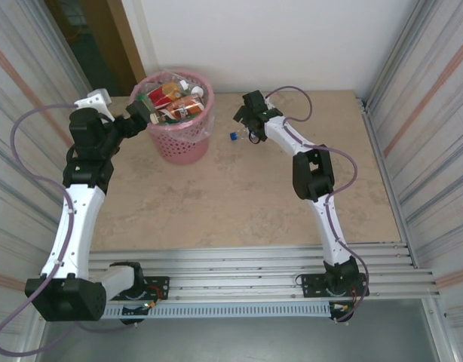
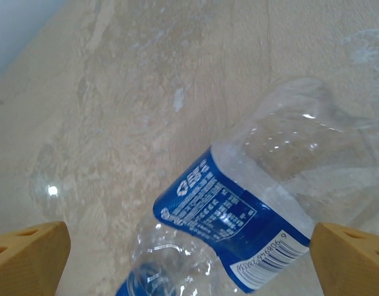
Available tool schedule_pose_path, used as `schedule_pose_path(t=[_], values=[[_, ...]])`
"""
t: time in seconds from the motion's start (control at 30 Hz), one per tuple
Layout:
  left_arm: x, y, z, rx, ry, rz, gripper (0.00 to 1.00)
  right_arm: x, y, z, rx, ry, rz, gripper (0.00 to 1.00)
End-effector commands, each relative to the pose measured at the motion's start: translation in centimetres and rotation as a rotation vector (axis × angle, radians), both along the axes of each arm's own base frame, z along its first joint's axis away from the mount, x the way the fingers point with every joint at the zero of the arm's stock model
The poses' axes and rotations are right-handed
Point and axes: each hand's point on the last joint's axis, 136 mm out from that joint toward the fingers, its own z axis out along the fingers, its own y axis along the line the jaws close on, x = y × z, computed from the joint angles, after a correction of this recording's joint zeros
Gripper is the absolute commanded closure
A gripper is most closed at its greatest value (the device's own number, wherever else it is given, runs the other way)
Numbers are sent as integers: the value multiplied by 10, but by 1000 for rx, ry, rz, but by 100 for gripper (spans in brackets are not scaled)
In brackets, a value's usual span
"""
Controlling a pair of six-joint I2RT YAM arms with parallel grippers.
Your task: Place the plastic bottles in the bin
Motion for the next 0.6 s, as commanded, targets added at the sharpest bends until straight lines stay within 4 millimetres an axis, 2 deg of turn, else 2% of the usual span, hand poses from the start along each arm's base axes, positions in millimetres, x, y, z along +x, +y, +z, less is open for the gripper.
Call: schedule_pose_path(t=[0.0,0.5,0.57], values=[[0,-1,1,-11,-8,-16,1,4,-10,-14,-20,36,-59,2],[8,3,-6,-7,16,-6,1,10,-30,-62,-40,129,-24,1],[9,3,-6,-5,21,-6,1,9,-29,-67,-41,141,-4,9]])
